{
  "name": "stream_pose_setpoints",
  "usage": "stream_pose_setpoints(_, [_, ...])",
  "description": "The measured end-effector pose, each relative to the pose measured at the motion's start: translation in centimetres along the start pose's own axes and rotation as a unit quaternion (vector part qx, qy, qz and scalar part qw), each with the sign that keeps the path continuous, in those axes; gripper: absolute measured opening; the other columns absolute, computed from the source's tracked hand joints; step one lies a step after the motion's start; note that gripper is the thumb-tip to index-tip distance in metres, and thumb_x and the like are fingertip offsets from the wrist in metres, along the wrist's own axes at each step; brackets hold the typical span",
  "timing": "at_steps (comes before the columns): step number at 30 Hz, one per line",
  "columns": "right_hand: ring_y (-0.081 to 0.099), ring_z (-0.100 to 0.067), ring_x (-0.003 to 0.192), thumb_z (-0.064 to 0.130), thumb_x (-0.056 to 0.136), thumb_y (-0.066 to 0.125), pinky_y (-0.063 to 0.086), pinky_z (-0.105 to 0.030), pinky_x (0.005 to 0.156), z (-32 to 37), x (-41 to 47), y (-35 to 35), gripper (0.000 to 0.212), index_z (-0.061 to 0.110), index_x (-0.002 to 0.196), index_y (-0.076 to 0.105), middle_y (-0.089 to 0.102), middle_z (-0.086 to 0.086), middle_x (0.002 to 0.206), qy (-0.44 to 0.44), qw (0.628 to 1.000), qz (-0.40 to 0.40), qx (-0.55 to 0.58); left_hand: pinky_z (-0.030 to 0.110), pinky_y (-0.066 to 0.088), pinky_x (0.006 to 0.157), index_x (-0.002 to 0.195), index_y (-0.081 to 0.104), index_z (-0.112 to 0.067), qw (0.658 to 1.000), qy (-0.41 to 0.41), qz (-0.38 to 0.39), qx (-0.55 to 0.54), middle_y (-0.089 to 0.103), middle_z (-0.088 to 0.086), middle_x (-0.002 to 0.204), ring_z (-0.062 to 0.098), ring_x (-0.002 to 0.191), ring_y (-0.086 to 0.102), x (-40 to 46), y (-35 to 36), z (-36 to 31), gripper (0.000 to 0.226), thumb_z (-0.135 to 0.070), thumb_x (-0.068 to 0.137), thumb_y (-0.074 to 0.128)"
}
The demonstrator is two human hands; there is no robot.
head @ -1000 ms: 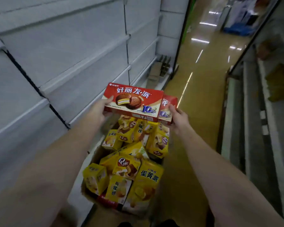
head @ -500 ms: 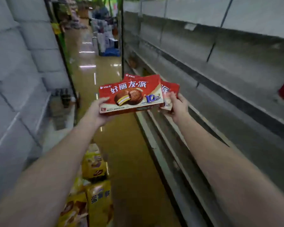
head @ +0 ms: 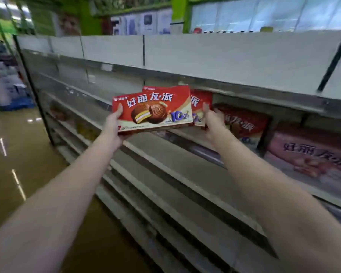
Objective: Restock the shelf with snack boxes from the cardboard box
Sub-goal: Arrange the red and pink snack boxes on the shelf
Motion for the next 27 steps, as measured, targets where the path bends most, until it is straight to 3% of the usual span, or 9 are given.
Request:
stream_pose_setpoints(2, [0.06, -0.022, 0.11, 0.038, 0.095, 0.062, 0.054, -0.02, 0.079, -0.2, 0.8, -1.8, 0.051, 0.015, 0.138, 0.048, 0.06, -0.003, 0.129, -0.002, 1.0, -0.007, -0.004, 0.049, 0.056, 0.087, 0.125, 0.063, -0.014, 1.0, -0.011, 0.017, 0.013, 0.073, 0.01, 0.113, 0.034, 0.103, 0.07, 1.6, 1.8, 1.4, 0.055, -0.053, 0.086, 0.065])
stream_pose_setpoints(6, [0.065, -0.025, 0.111, 0.043, 0.078, 0.069, 0.051, -0.046, 0.1, -4.7, 9.0, -5.7, 0.064, 0.022, 0.137, 0.055, 0.066, -0.005, 0.127, -0.021, 0.999, -0.041, -0.011, 0.048, 0.055, 0.089, 0.115, 0.065, -0.013, 0.999, -0.019, 0.032, 0.024, 0.074, 0.01, 0.11, 0.032, 0.1, 0.07, 4.0, 4.1, 3.5, 0.042, -0.047, 0.09, 0.063])
stream_pose_setpoints(11, [0.064, -0.027, 0.114, 0.034, 0.078, 0.074, 0.049, -0.048, 0.102, -3.7, 7.0, -7.5, 0.055, 0.027, 0.129, 0.053, 0.066, -0.009, 0.126, -0.017, 0.996, -0.079, 0.025, 0.04, 0.06, 0.068, 0.111, 0.066, -0.014, 0.997, -0.02, 0.076, 0.015, 0.075, 0.008, 0.104, 0.027, 0.092, 0.073, 6.7, 5.7, 4.7, 0.036, -0.044, 0.093, 0.06])
stream_pose_setpoints(13, [0.064, -0.025, 0.114, 0.037, 0.077, 0.078, 0.051, -0.045, 0.1, -4.3, 8.3, -7.8, 0.074, 0.019, 0.141, 0.046, 0.064, -0.008, 0.129, 0.003, 0.998, -0.061, 0.007, 0.043, 0.059, 0.076, 0.114, 0.066, -0.013, 0.995, -0.012, 0.096, 0.019, 0.073, 0.01, 0.112, 0.027, 0.097, 0.072, 8.3, 6.0, 4.7, 0.039, -0.044, 0.091, 0.063])
stream_pose_setpoints(16, [0.068, -0.033, 0.105, 0.06, 0.041, 0.086, 0.058, -0.053, 0.084, -7.7, 15.5, -9.9, 0.106, 0.019, 0.134, 0.055, 0.067, -0.011, 0.123, 0.018, 0.996, -0.032, -0.087, 0.045, 0.059, 0.081, 0.111, 0.068, -0.011, 0.994, -0.001, 0.105, 0.026, 0.072, 0.012, 0.114, 0.028, 0.097, 0.072, 11.2, 5.8, 4.5, 0.04, -0.043, 0.087, 0.069])
stream_pose_setpoints(20, [0.072, -0.028, 0.084, 0.02, 0.078, 0.074, 0.058, -0.042, 0.078, -3.5, 9.0, -6.6, 0.03, 0.011, 0.106, 0.069, 0.075, -0.01, 0.095, 0.021, 0.99, -0.036, -0.134, 0.047, 0.055, 0.092, 0.134, 0.057, -0.008, 0.987, 0.003, 0.157, 0.031, 0.069, 0.014, 0.122, 0.03, 0.109, 0.068, 15.4, 5.7, 4.2, 0.055, -0.041, 0.09, 0.066])
stream_pose_setpoints(23, [0.07, -0.029, 0.095, 0.034, 0.058, 0.088, 0.055, -0.046, 0.09, -3.7, 8.4, -4.1, 0.05, 0.009, 0.098, 0.073, 0.074, -0.011, 0.104, 0.027, 0.988, -0.014, -0.149, 0.045, 0.054, 0.093, 0.127, 0.063, -0.012, 0.982, 0.001, 0.182, 0.048, 0.073, 0.008, 0.112, 0.025, 0.102, 0.071, 18.4, 5.4, 3.2, 0.045, -0.042, 0.093, 0.061])
stream_pose_setpoints(26, [0.068, -0.029, 0.105, 0.023, 0.071, 0.084, 0.053, -0.042, 0.092, -4.9, 9.8, -2.6, 0.042, 0.011, 0.108, 0.067, 0.072, -0.013, 0.114, 0.019, 0.993, -0.058, -0.101, 0.036, 0.059, 0.081, 0.101, 0.078, -0.017, 0.973, -0.005, 0.221, 0.064, 0.076, 0.004, 0.103, 0.019, 0.092, 0.073, 21.0, 5.2, 2.6, 0.032, -0.038, 0.097, 0.054])
stream_pose_setpoints(27, [0.069, -0.027, 0.104, 0.022, 0.068, 0.085, 0.053, -0.043, 0.093, -5.3, 10.2, -2.2, 0.056, 0.01, 0.118, 0.062, 0.071, -0.012, 0.115, 0.017, 0.993, -0.073, -0.087, 0.035, 0.059, 0.082, 0.102, 0.078, -0.018, 0.97, -0.004, 0.232, 0.077, 0.075, 0.006, 0.106, 0.02, 0.095, 0.072, 21.8, 5.0, 2.4, 0.033, -0.039, 0.096, 0.054])
Point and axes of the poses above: each hand's wrist, its own x-axis towards the middle knuckle, its own y-axis out of the palm, z = x × y, the point moved 5 cm from there along x, towards the middle knuckle
